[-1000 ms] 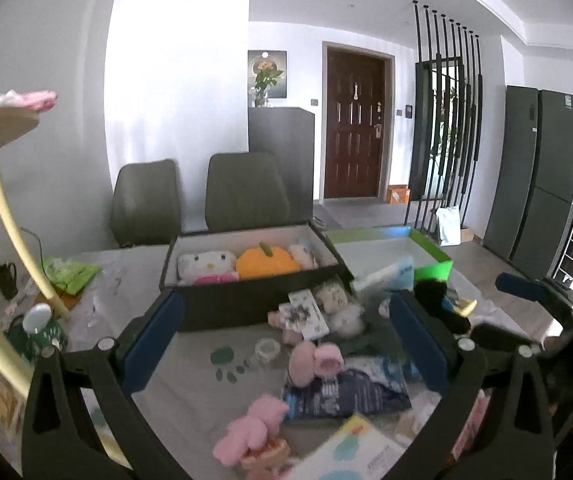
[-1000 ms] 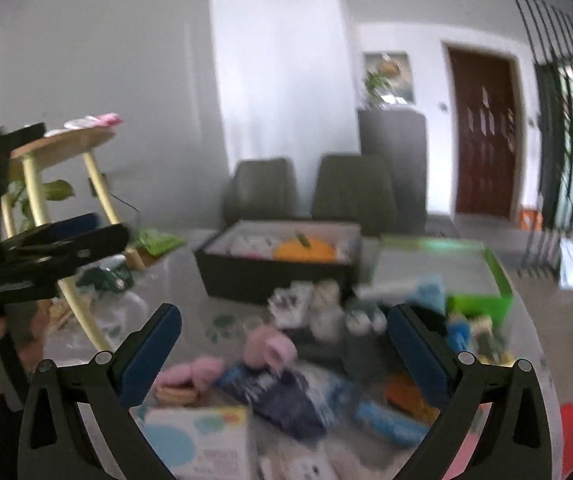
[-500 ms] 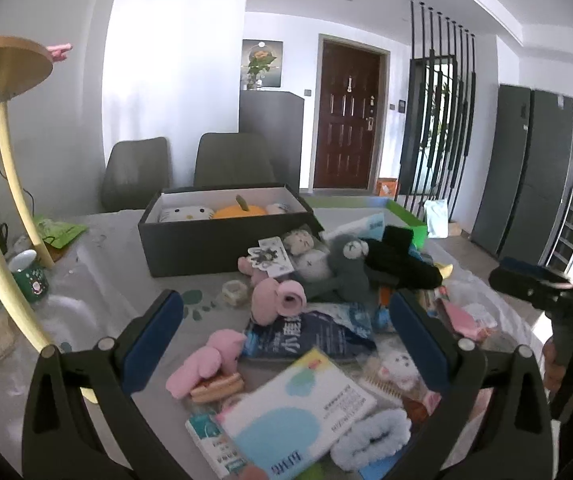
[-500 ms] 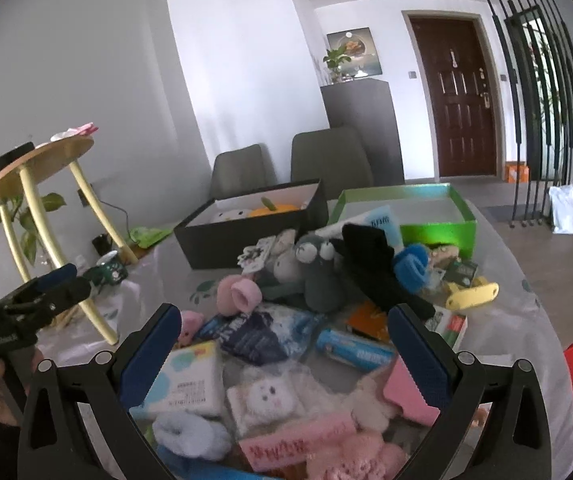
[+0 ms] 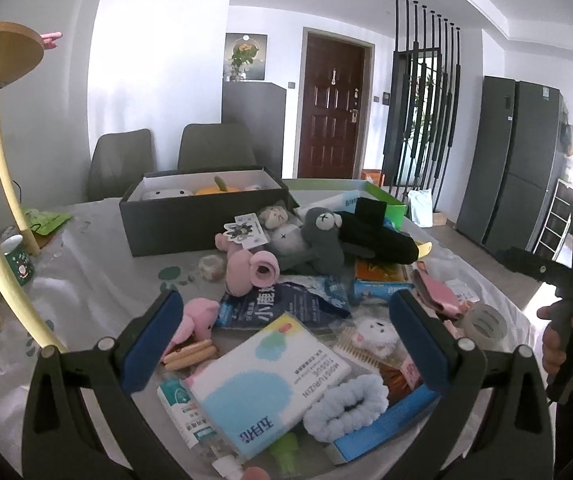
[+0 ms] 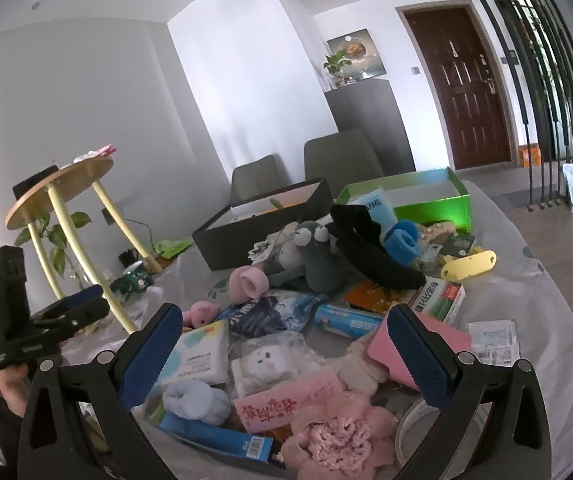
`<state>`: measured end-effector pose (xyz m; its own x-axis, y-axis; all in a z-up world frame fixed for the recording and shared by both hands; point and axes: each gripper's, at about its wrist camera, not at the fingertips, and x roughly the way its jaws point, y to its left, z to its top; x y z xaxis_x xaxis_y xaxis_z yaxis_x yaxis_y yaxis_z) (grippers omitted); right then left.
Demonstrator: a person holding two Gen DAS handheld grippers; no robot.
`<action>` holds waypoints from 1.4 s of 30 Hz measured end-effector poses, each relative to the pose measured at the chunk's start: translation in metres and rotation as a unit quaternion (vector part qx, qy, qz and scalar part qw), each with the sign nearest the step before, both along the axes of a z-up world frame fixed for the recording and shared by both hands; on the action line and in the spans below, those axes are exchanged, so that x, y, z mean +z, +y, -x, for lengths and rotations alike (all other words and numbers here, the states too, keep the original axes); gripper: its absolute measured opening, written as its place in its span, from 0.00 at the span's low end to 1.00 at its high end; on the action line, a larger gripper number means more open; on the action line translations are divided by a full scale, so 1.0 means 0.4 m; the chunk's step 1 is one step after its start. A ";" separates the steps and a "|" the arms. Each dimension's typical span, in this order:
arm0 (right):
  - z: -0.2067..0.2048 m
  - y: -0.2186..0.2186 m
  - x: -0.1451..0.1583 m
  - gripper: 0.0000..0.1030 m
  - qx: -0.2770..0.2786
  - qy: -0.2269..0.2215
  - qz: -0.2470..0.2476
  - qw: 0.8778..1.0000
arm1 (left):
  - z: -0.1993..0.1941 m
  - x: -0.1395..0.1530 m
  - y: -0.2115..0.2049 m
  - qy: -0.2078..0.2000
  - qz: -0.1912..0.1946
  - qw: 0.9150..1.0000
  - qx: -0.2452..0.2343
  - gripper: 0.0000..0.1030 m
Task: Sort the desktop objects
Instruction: 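Move the open right tool over the pile toward the black plush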
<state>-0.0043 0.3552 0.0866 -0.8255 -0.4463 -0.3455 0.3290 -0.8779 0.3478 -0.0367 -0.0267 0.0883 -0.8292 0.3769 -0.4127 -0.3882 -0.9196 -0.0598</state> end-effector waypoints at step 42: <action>0.293 0.158 -0.090 0.62 0.091 -0.052 -0.019 0.994 | 0.371 -0.063 0.281 -0.140 -0.004 0.989 -0.055 1.00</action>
<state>-0.1215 0.4184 0.0507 -0.6908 -0.5703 -0.4444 0.4487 -0.8201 0.3551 -0.1853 0.0858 0.0629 -0.6364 0.4618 -0.6179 -0.4526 -0.8722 -0.1856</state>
